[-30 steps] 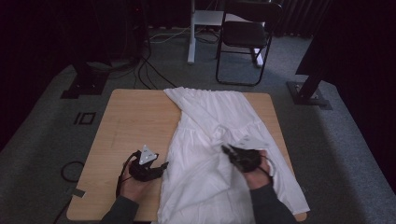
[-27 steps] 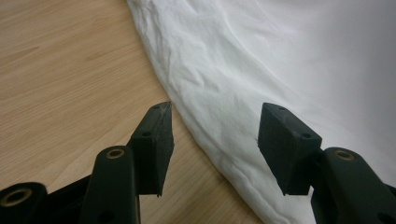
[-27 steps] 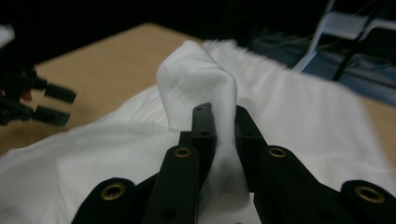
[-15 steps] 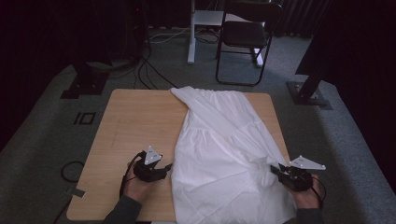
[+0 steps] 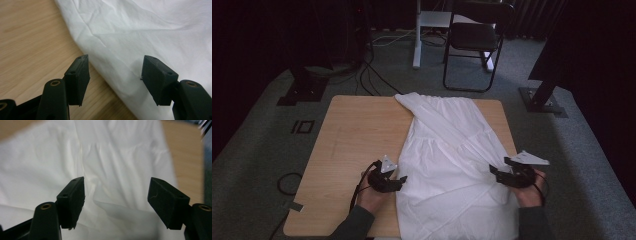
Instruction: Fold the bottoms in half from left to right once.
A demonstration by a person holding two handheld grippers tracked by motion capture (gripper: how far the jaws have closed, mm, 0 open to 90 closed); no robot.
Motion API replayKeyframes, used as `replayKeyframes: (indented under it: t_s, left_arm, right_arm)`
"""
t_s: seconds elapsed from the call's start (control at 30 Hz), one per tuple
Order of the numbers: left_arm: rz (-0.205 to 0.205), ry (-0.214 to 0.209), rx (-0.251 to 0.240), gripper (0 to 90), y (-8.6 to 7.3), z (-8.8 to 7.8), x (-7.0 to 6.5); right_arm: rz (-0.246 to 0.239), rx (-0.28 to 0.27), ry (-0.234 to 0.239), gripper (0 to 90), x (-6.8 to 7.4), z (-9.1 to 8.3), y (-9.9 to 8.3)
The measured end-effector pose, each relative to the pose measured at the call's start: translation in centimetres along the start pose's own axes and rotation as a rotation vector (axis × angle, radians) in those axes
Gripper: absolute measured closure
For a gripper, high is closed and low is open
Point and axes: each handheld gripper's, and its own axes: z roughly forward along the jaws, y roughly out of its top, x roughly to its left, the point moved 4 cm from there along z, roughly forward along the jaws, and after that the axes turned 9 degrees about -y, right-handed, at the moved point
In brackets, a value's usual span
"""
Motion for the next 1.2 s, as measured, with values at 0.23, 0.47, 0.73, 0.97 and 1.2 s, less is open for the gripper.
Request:
replayKeyframes:
  t_s: [0.23, 0.47, 0.73, 0.97, 1.2]
  left_arm:
    - [-0.007, -0.024, 0.028, 38.5, 0.2, 1.7, -0.4]
    - [0.031, -0.036, 0.047, 81.7, 0.1, 2.3, -1.1]
    - [0.056, -0.006, 0.007, 88.2, -0.5, -0.1, -1.5]
    - [-0.050, 0.015, -0.040, 44.7, 0.5, 0.3, 0.8]
    - [-0.104, 0.021, -0.023, 43.8, 2.3, 4.7, 2.4]
  right_arm:
    - [-0.198, 0.190, -0.096, 36.0, 2.3, 6.5, -1.1]
    - [-0.137, 0.143, -0.174, 83.5, 0.2, 5.2, 0.3]
    - [0.137, 0.108, -0.335, 85.7, -6.7, 3.5, -0.5]
    - [0.191, 0.220, -0.264, 77.2, -6.9, 6.8, -4.3]
    - [0.225, 0.199, -0.248, 67.6, -7.5, 6.8, -4.7]
